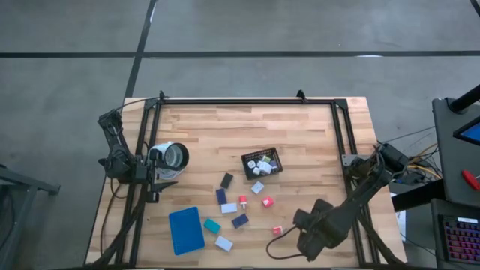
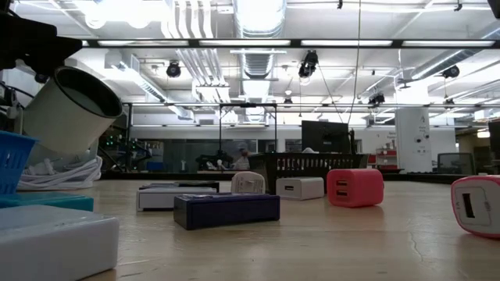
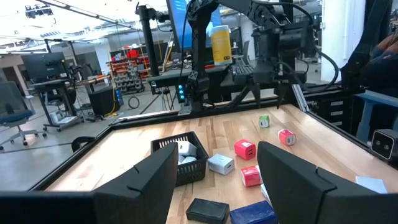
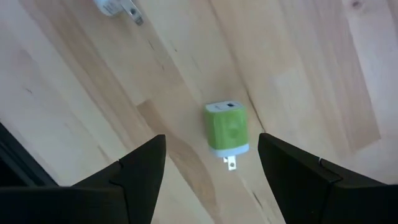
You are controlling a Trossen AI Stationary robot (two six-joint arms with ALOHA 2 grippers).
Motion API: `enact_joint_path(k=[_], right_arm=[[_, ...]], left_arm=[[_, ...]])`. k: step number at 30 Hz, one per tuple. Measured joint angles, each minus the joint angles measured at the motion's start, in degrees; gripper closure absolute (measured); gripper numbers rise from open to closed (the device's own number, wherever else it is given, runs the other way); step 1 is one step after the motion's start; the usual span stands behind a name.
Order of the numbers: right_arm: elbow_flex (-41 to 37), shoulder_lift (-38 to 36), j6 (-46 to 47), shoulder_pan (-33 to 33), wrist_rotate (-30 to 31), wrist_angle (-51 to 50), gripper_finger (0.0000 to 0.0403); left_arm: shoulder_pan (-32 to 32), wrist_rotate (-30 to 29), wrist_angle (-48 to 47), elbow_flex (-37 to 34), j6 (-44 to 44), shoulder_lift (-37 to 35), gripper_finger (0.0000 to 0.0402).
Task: Pick & Place Office items
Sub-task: Put the green charger adapter into the black bin
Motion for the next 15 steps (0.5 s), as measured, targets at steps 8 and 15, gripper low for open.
enact_joint_path(k=[8, 15], right_arm=[[-3.7, -0.3, -1.4, 0.0, -0.3, 2.8, 0.0152], [-8.5, -0.7, -1.4, 0.0, -1.0, 7.9, 0.0152]], left_arm=[[0.0, 0.0, 0.0, 0.0, 0.0, 0.0, 0.0177], [0.0, 0.0, 0.0, 0.0, 0.0, 0.0, 0.0177]])
